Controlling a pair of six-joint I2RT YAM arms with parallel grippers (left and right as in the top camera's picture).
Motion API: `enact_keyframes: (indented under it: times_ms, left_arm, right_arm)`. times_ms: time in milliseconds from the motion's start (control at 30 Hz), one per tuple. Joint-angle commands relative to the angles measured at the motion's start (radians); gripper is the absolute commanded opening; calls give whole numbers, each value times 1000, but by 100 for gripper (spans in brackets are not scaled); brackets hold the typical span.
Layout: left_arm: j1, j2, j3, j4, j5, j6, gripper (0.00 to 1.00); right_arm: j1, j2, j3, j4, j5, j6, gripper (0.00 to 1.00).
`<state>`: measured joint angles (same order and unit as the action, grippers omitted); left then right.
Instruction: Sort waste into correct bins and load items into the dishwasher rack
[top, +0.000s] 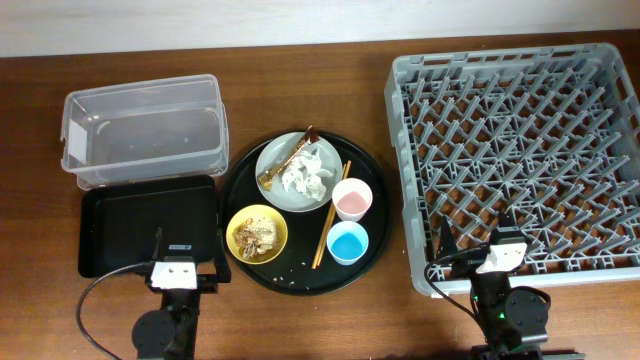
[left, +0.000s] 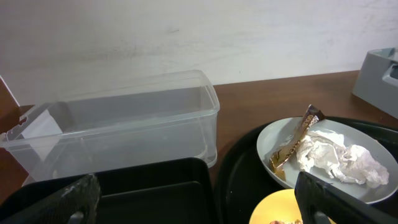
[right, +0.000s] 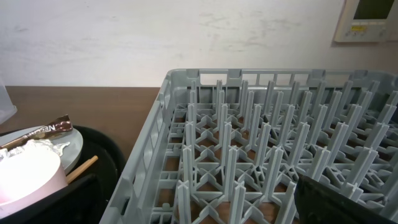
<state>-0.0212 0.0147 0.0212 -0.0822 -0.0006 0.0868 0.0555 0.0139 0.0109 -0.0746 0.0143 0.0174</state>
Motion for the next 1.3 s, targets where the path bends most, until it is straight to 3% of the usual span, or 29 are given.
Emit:
enact_keyframes:
  times_ms: [0,1267]
  left_arm:
    - [-4,-9,-12,0,0,13,99]
    - [-4,-9,-10,20,4,12,99]
  right_arm:
    - [-5,-8,-5,-6,-3,-6,99]
    - [-5,-8,-5,-7,-2,2,99]
